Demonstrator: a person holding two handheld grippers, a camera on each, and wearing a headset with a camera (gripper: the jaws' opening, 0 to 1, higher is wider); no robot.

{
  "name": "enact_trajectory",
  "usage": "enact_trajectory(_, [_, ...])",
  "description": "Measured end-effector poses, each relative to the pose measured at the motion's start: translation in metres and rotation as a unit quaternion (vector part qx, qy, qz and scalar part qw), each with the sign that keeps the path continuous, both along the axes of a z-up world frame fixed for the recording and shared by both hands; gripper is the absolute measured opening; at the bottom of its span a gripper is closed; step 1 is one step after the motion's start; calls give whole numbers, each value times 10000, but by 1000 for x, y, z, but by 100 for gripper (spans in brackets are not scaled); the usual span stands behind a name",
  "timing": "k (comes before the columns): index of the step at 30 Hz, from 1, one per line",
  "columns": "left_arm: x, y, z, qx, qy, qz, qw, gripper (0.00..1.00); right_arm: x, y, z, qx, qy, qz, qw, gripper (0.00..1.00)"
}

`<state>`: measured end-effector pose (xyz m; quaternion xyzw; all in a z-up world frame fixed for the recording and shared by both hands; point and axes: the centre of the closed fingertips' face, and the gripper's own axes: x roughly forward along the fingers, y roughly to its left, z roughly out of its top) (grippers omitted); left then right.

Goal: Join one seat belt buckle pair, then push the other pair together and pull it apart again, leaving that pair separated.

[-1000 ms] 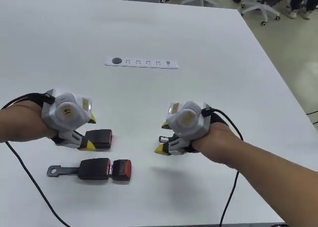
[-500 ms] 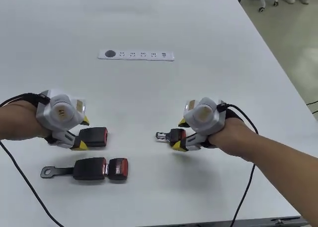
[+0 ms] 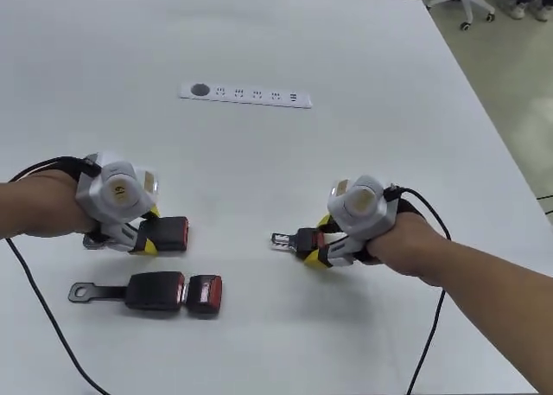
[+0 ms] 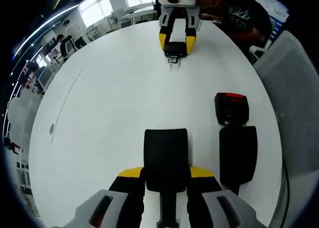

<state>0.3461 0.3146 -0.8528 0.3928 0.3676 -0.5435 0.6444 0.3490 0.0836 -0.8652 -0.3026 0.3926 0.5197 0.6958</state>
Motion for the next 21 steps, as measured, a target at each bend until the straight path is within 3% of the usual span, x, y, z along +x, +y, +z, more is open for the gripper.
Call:
enact_trajectory(4, [-2, -1, 0, 60, -56, -200, 9998, 33, 2, 3, -1, -135, 17, 247, 9996, 36])
enact_trajectory(11, [0, 0, -1, 90, 43, -94, 9999, 33, 1, 6, -1, -199, -39, 360, 9991, 35])
enact_trajectory(21, [1, 0, -2, 87, 95, -145, 9998, 33, 2, 4, 0, 30, -39, 266, 9996, 35])
